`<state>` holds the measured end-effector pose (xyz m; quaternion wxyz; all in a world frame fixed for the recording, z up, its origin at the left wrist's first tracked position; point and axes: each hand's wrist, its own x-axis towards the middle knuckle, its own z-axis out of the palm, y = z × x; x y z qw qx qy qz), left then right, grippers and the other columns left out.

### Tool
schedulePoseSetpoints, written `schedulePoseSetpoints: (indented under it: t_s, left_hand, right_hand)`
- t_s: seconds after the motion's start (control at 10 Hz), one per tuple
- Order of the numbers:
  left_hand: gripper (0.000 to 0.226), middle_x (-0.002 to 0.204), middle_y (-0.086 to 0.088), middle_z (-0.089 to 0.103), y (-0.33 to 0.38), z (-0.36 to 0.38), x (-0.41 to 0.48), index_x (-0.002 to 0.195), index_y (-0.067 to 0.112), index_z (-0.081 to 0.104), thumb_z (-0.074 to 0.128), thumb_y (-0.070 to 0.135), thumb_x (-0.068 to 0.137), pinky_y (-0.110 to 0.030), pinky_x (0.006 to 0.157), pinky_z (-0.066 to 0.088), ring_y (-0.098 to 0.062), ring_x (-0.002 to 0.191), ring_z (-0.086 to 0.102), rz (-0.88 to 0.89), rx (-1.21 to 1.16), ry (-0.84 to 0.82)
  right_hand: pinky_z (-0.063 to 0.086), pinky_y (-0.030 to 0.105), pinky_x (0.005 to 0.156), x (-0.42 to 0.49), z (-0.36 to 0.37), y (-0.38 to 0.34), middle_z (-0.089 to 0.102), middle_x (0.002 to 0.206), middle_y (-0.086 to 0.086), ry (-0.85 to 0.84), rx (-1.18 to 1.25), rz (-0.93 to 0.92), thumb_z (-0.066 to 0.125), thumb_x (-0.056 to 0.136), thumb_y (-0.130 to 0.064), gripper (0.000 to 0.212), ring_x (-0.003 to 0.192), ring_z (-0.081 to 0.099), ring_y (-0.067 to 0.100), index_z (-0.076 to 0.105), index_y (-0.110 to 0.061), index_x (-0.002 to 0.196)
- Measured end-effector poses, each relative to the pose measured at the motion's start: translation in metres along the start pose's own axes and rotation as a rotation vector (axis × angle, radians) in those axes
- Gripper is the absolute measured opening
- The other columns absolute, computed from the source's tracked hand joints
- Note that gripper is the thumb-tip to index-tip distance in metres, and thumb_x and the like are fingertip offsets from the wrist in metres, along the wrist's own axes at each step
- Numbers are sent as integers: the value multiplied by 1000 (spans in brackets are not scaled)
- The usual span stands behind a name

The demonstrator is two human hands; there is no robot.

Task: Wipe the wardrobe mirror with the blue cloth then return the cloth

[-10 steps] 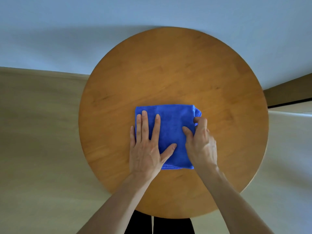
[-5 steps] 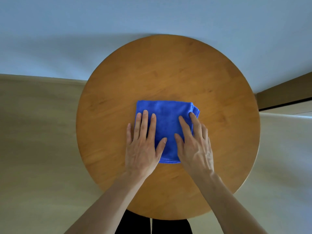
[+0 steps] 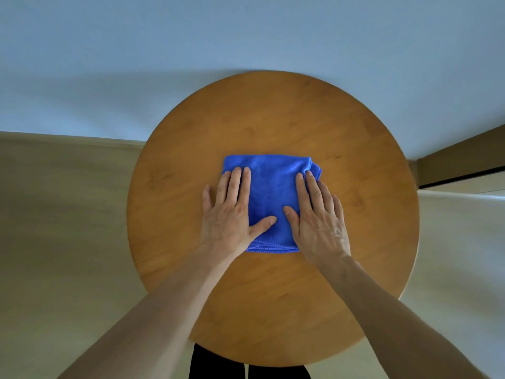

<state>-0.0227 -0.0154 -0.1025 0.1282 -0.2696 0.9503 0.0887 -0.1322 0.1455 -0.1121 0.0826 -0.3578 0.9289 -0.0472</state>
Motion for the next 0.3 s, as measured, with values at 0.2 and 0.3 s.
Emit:
schedulePoseSetpoints:
  t_s: [0.2, 0.3]
  left_hand:
    - [96, 170, -5, -4, 5, -13, -20, 162, 15, 0, 15, 79, 92, -55, 122, 19, -23, 157, 1, -8, 3, -30]
    - [85, 170, -6, 6, 10, -12, -49, 163, 17, 9, 16, 69, 96, -55, 118, 29, -25, 157, 10, -35, -73, 26]
  right_hand:
    - [38, 45, 115, -2, -24, -3, 13, 168, 3, -138, 9, -23, 35, 101, -54, 73, 151, 25, 27, 12, -19, 161]
    - [38, 39, 113, -18, -40, -3, 5, 169, 4, -202, 69, -29, 44, 101, -49, 76, 152, 23, 24, 8, -19, 161]
